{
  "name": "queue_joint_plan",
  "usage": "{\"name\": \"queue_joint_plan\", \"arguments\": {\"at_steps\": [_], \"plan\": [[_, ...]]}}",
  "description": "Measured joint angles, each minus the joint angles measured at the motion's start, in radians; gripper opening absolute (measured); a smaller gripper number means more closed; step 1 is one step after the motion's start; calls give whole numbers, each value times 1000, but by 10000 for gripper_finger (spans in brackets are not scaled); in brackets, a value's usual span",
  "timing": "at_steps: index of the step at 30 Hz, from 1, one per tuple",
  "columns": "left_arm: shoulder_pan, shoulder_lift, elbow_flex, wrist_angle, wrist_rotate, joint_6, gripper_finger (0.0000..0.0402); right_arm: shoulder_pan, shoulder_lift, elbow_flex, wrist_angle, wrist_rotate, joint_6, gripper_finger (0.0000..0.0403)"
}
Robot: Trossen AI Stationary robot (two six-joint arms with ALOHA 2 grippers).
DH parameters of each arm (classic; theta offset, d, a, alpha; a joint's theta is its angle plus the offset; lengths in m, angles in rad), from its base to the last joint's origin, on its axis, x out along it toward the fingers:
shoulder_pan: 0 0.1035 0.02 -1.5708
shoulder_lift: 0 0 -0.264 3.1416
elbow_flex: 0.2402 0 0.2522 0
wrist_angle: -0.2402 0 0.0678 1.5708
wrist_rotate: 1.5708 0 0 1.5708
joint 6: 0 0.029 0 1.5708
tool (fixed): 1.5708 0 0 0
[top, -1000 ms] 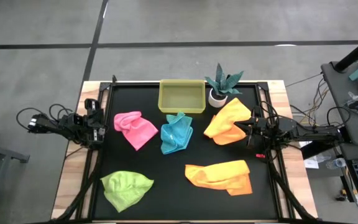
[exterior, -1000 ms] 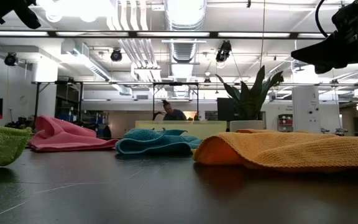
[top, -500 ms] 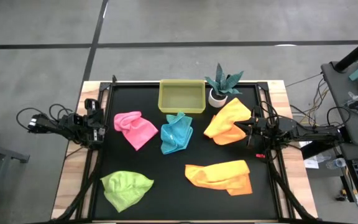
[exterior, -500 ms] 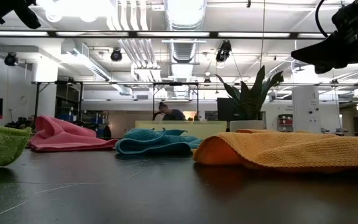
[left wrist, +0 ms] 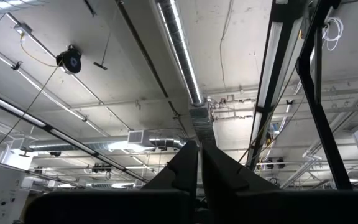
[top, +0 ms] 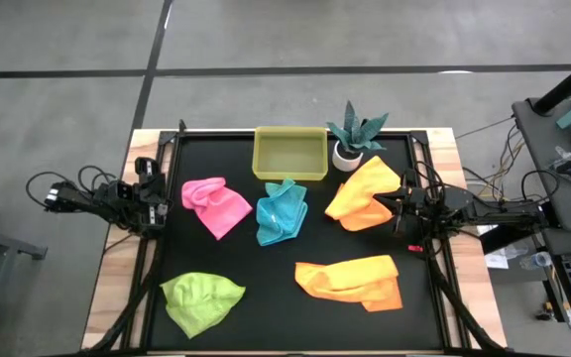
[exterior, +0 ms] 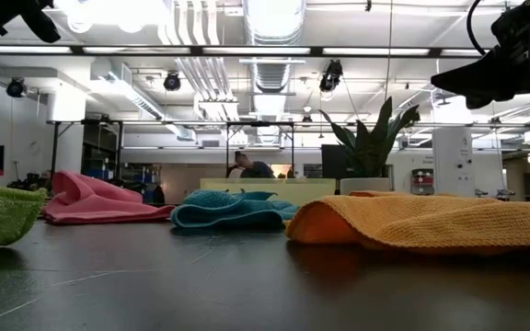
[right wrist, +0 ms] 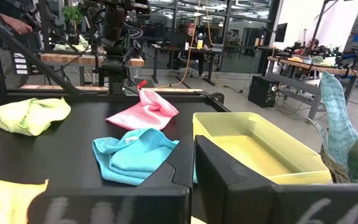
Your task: Fold microfiber towels
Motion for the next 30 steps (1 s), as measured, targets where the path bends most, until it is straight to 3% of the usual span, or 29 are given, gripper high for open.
{"name": "queue_joint_plan", "arguments": {"at_steps": [10,16,19,30], "plan": [[0,0,0,0,0,1,6,0,0,0,0,0,5,9],[0,0,0,0,0,1,6,0,0,0,2,5,399,9],[0,0,0,0,0,0,6,0,1,0,1,10,494,9],[0,0,0,0,0,1,6,0,1,0,1,10,445,9]]}}
